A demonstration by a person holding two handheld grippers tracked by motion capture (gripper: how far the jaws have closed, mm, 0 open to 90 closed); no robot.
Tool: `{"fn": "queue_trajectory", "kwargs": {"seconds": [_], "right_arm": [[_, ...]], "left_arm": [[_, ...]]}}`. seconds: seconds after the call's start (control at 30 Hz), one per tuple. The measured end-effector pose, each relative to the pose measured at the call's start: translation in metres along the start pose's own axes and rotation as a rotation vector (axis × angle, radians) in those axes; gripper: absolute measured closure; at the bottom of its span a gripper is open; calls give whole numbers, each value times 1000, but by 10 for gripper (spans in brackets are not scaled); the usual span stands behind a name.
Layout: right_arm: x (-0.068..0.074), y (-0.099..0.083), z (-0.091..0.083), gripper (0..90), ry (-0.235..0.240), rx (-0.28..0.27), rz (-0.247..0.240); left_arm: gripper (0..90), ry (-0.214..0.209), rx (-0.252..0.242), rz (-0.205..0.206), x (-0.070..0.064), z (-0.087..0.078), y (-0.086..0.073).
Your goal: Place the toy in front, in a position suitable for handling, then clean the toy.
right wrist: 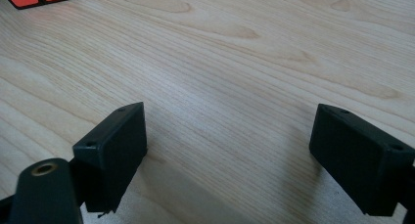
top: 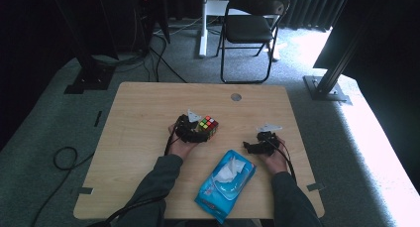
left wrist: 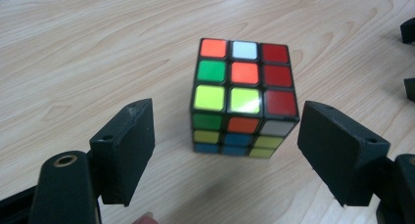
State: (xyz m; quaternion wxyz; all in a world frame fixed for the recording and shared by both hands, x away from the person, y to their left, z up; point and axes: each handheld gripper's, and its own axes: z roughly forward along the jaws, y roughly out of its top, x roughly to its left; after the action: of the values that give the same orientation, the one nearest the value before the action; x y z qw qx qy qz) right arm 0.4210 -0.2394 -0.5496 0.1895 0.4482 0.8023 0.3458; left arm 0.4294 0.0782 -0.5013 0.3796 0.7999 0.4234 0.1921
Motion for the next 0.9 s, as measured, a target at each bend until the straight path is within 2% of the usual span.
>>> {"fn": "queue_trajectory", "kwargs": {"seconds": [0.1, 0.27, 0.33, 0.47, 0.63, 0.9], "right_arm": [[0, 0, -1, 179, 8, -6, -6], [1, 0, -1, 202, 15, -13, -13], [1, -1, -1, 214, 8, -14, -5], [1, -1, -2, 217, 2, -15, 0], [1, -1, -2, 218, 0, -15, 2], [1, -1, -2, 219, 2, -15, 0]], "left_arm": [[228, 8, 18, -11, 5, -6, -5], [229, 13, 38, -3, 12, -16, -18], [229, 19, 34, -13, 16, -21, -25], [229, 18, 19, -23, 18, -27, -28], [229, 14, -2, -22, 16, -37, -32], [229, -26, -5, -14, 8, -54, -41]]}}
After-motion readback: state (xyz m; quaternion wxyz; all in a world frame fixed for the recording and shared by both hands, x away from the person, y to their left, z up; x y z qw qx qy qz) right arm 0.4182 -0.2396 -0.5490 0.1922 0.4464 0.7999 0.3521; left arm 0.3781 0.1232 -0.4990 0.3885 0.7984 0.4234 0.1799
